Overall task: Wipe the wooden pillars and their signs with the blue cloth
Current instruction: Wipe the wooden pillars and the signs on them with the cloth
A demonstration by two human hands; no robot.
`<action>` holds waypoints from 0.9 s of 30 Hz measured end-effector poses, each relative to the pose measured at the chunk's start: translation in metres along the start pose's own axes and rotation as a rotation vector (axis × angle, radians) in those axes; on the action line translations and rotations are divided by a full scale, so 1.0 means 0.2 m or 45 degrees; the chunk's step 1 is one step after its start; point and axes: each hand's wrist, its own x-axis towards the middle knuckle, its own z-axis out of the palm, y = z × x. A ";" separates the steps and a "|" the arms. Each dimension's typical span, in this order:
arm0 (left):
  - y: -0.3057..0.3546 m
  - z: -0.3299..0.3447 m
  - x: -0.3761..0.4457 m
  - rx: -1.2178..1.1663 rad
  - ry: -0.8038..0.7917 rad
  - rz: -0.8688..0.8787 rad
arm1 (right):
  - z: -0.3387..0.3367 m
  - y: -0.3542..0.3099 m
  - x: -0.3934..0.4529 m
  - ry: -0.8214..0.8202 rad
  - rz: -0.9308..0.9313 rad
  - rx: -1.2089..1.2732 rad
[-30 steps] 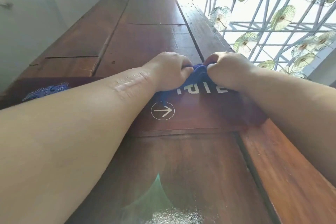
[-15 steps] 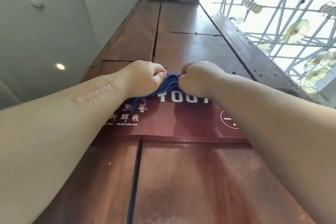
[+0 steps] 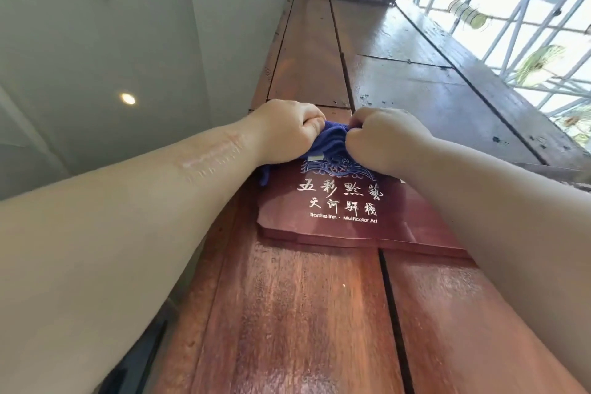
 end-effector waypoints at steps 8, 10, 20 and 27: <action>-0.08 -0.01 -0.05 -0.080 0.093 -0.087 | 0.03 -0.08 0.01 0.014 -0.118 -0.049; -0.10 -0.02 -0.08 -0.076 0.118 -0.115 | 0.06 -0.11 0.02 0.014 -0.130 -0.053; -0.14 0.00 -0.24 -0.277 0.315 -0.243 | 0.11 -0.23 0.04 0.001 -0.204 -0.036; -0.11 0.01 -0.35 -0.371 0.415 -0.343 | 0.12 -0.25 0.02 -0.012 -0.380 0.119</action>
